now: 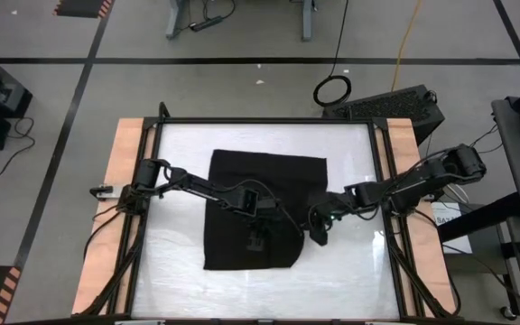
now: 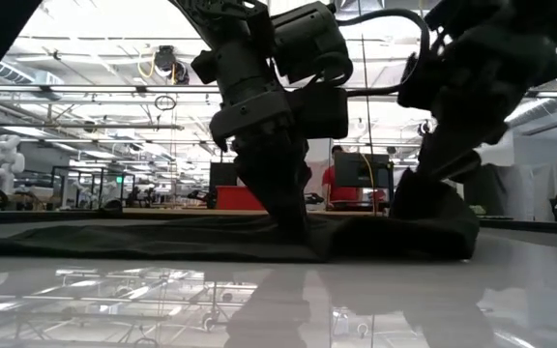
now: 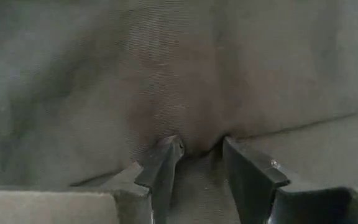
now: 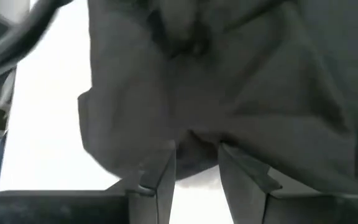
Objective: Roll towel into tight, uniform cylinder
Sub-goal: Fold the black towel
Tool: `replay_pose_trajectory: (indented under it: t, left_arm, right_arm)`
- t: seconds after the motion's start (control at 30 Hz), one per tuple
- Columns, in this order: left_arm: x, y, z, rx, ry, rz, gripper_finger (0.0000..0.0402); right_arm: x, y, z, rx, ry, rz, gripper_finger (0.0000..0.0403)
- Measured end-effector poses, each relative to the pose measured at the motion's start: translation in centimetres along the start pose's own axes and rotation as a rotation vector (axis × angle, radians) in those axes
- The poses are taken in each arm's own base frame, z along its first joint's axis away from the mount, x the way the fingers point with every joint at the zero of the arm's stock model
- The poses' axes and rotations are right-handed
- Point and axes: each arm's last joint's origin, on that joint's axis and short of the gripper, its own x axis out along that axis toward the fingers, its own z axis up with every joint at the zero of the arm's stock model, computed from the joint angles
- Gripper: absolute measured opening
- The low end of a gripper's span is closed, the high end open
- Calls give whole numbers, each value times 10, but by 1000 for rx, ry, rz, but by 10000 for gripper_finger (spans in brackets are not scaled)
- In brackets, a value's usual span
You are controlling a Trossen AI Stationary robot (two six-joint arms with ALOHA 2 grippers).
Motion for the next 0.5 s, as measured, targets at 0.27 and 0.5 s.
replay_pose_trajectory:
  t: [0.27,0.5]
  left_arm:
    - [-2,-1,-14,101,146,-45,143]
    - [-11,6,-26,107,264,-55,143]
  right_arm:
    - [-4,-33,8,170,27,-127,67]
    - [-10,-49,18,202,50,-137,7]
